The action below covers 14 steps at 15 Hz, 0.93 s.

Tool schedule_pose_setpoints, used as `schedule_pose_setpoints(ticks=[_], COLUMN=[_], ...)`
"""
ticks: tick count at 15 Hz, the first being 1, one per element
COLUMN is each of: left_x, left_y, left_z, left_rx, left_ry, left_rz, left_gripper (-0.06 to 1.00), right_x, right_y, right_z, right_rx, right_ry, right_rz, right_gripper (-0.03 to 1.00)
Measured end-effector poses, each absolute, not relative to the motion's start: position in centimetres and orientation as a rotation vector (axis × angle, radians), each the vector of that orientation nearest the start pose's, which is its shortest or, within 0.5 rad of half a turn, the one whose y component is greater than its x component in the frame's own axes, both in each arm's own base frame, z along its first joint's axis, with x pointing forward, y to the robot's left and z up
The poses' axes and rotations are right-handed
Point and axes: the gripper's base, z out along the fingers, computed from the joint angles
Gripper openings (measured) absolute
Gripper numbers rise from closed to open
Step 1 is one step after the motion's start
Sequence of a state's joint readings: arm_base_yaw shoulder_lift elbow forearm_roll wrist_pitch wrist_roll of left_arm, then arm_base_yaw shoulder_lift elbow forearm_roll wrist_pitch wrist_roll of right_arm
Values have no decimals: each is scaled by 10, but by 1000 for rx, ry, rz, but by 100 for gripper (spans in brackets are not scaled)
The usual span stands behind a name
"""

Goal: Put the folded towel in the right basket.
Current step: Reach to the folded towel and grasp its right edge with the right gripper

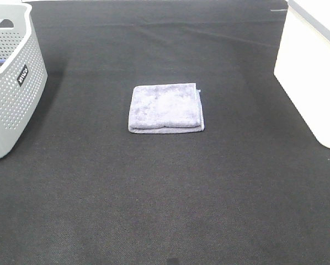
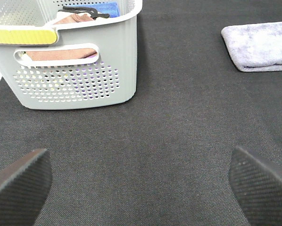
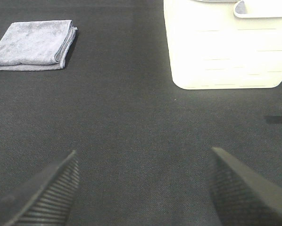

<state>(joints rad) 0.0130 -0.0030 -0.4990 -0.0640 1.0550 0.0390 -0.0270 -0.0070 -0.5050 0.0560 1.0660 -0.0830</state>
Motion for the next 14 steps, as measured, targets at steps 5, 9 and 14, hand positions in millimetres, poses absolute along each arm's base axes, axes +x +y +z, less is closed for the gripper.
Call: schedule_pose_setpoints(ticks=[5,9,14], left_x=[-5,-5,-5], left_y=[-5,-5,-5], left_z=[278,278,278], left_rx=[29,29,29], left_ry=[2035,2035,2035], left_rz=[-44,-44,-44], left_gripper=[97,97,97], right_x=[-7,-7,-7], right_y=[5,5,5], right_z=[278,278,278], right_rx=[-60,-60,-60], right_ry=[2035,2035,2035], right_rz=[-2,-2,-2], right_gripper=[71,71,71])
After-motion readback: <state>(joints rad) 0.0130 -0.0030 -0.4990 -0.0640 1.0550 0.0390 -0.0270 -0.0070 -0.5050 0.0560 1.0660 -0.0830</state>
